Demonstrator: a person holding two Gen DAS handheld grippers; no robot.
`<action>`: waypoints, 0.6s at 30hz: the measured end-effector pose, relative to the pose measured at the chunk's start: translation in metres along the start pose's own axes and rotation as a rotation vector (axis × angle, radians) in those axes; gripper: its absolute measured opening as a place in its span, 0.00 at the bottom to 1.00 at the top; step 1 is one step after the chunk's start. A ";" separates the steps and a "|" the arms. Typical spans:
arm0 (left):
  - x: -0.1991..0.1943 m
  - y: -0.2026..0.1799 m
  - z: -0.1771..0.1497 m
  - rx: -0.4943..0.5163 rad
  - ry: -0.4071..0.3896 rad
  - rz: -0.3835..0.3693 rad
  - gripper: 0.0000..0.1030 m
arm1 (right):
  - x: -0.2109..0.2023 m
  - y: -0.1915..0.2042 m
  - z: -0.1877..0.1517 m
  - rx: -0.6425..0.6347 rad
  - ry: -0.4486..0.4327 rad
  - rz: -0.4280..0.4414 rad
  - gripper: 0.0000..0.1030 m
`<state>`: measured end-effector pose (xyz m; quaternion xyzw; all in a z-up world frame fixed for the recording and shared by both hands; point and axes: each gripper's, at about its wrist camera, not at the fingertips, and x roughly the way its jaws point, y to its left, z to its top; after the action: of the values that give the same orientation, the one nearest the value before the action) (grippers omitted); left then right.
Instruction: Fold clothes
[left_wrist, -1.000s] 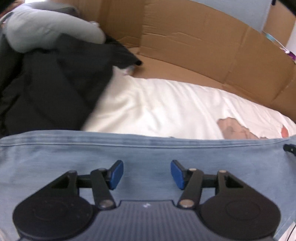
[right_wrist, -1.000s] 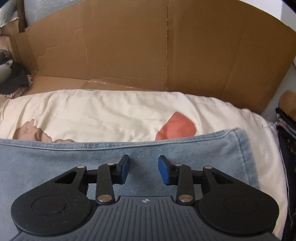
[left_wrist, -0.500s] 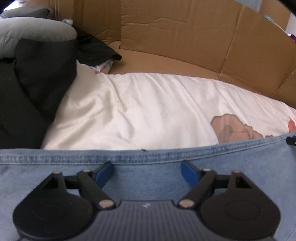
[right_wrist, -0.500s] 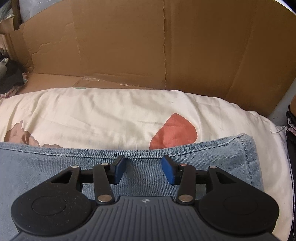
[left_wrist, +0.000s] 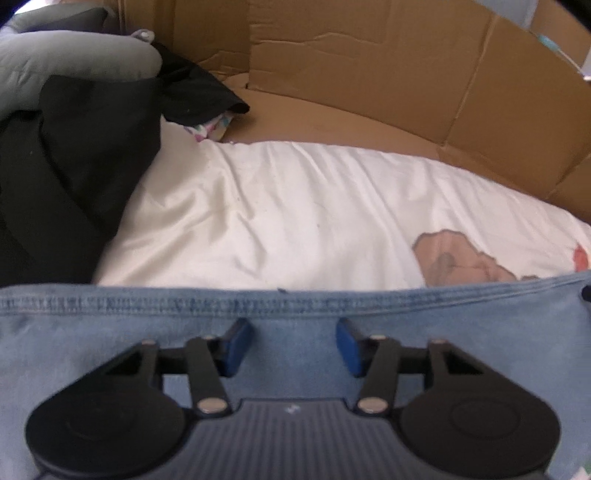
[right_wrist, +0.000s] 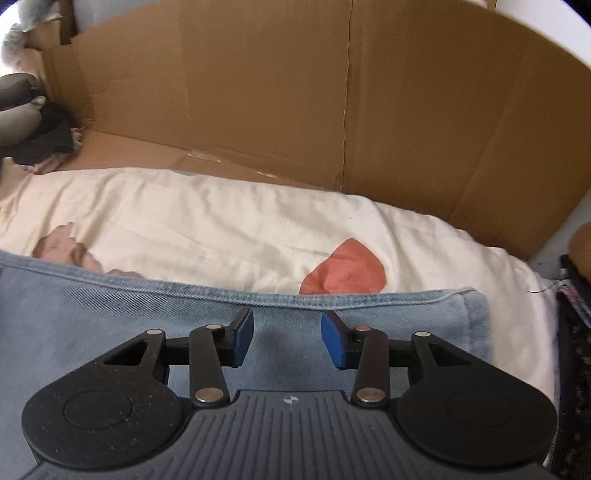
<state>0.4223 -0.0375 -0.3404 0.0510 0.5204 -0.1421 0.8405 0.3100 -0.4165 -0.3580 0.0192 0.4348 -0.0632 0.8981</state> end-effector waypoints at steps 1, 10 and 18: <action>-0.004 -0.002 -0.003 0.006 0.001 -0.012 0.52 | -0.006 0.000 -0.003 -0.005 0.000 0.002 0.45; -0.009 -0.055 -0.037 0.141 0.032 -0.126 0.51 | -0.039 -0.018 -0.049 -0.006 0.049 -0.043 0.45; -0.002 -0.094 -0.049 0.210 0.020 -0.155 0.54 | -0.056 -0.064 -0.098 0.052 0.094 -0.139 0.43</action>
<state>0.3522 -0.1156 -0.3554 0.1000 0.5136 -0.2596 0.8117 0.1910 -0.4660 -0.3736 0.0151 0.4748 -0.1356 0.8694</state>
